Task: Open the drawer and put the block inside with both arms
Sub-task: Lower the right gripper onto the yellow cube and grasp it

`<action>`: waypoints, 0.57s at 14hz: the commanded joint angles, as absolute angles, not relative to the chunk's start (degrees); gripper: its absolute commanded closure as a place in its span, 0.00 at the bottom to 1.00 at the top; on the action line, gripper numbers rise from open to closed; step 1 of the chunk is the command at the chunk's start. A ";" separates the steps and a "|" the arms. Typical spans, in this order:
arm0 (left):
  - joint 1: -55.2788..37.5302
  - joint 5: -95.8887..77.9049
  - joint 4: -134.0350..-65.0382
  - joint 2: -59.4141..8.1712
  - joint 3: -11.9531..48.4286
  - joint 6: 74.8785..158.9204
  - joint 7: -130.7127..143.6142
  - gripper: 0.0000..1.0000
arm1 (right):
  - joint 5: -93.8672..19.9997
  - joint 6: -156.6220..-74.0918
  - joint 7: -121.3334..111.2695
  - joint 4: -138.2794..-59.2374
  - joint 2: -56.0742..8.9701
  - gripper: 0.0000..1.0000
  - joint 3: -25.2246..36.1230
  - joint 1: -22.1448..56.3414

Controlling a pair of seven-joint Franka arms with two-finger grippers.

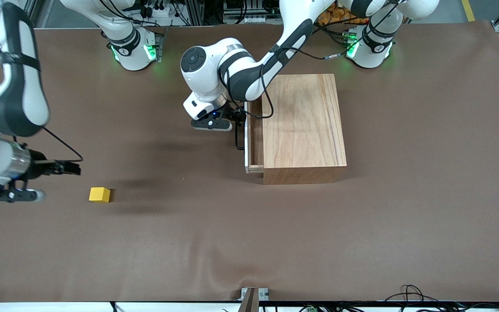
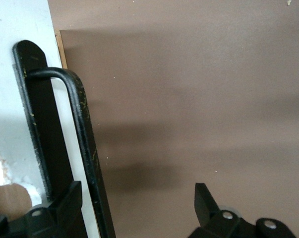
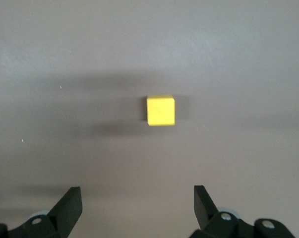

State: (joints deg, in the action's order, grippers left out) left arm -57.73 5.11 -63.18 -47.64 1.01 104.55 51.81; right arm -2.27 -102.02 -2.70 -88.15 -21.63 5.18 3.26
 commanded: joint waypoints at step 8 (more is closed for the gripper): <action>-58.10 4.13 -61.96 -48.87 0.97 108.89 52.21 0.00 | -2.19 -108.81 -2.81 -86.83 -29.27 0.00 5.36 5.45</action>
